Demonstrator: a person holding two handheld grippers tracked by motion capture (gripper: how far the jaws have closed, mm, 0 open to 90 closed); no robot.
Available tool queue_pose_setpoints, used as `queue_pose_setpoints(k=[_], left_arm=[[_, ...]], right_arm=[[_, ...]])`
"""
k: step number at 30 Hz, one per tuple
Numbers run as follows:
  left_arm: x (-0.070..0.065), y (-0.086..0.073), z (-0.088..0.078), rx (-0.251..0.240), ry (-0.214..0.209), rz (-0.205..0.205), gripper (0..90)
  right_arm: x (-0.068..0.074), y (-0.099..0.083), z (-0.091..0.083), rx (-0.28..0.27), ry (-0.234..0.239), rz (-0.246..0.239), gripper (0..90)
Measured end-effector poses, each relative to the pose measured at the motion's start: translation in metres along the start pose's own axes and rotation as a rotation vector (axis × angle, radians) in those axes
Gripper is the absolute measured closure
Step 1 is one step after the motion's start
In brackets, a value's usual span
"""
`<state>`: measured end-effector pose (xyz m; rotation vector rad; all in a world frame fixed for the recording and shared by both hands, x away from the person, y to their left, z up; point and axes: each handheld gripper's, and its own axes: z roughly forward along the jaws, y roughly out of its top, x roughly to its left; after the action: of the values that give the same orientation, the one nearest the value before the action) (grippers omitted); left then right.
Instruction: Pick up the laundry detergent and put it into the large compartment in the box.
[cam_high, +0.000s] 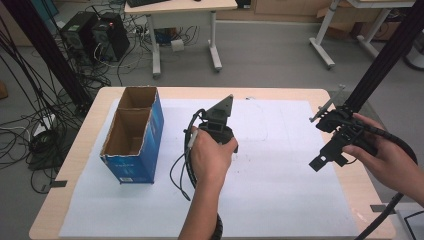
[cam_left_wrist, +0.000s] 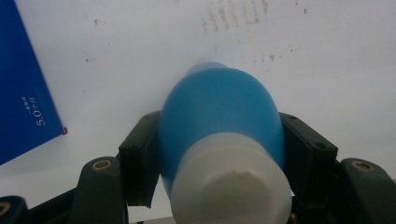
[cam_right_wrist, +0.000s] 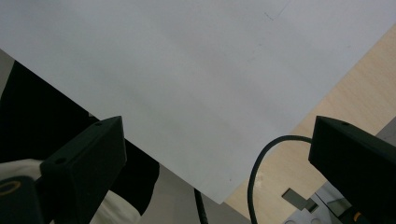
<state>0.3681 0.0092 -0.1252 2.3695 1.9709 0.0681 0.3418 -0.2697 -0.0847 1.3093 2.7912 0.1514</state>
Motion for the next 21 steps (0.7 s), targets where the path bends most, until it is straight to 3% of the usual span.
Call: queue_pose_setpoints(k=[7,10,21], left_arm=[[0.007,0.000,-0.016,-0.021,-0.020,-0.004,37.7],[0.010,0.002,-0.036,-0.033,-0.019,0.005,37.7],[0.023,0.000,-0.082,-0.088,-0.014,-0.002,37.8]], right_arm=[[-0.004,0.002,-0.001,0.002,0.000,0.012,3.9],[-0.005,0.005,-0.002,0.004,0.006,0.014,3.9],[-0.006,0.011,-0.002,0.001,0.016,0.017,3.9]])
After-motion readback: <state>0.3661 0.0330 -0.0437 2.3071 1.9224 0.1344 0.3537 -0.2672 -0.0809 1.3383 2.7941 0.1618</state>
